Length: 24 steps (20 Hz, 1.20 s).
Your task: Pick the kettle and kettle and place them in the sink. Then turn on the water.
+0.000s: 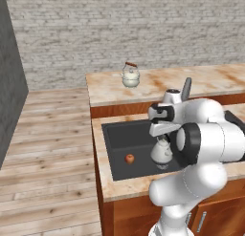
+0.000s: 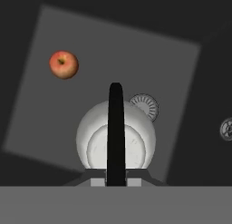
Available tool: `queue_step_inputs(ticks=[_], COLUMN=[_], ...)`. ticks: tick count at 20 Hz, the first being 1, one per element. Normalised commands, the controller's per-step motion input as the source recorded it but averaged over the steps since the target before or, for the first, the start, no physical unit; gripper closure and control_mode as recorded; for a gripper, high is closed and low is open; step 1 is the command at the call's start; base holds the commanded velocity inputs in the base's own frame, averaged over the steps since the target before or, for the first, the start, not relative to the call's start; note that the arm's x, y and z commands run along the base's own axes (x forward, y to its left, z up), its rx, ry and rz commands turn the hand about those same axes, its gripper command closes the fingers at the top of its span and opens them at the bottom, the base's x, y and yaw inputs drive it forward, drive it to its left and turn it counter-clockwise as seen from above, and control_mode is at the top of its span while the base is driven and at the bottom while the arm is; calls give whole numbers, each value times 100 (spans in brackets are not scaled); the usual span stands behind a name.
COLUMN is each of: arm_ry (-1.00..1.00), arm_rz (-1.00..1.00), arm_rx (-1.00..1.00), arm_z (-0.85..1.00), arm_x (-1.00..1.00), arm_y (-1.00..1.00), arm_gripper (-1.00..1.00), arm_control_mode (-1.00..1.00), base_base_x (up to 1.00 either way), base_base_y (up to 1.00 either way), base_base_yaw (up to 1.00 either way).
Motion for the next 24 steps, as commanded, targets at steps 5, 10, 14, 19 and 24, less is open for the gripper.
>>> queue_step_inputs(ticks=[5,10,14,19,24], arm_ry=[0,0,0,0,0], arm_rz=[0,0,0,0,0], arm_rx=[0,0,0,0,0], arm_z=[-19,-12,-14,-18,-17], arm_x=[30,26,24,23,20], arm_y=[-5,-12,-15,-11,-8], arm_gripper=[100,100,100,100,100], arm_control_mode=[-100,-100,-100,-100,-100], base_base_x=[0,0,0,0,0], base_base_y=[0,0,0,0,0], base_base_yaw=[0,0,0,0,0])
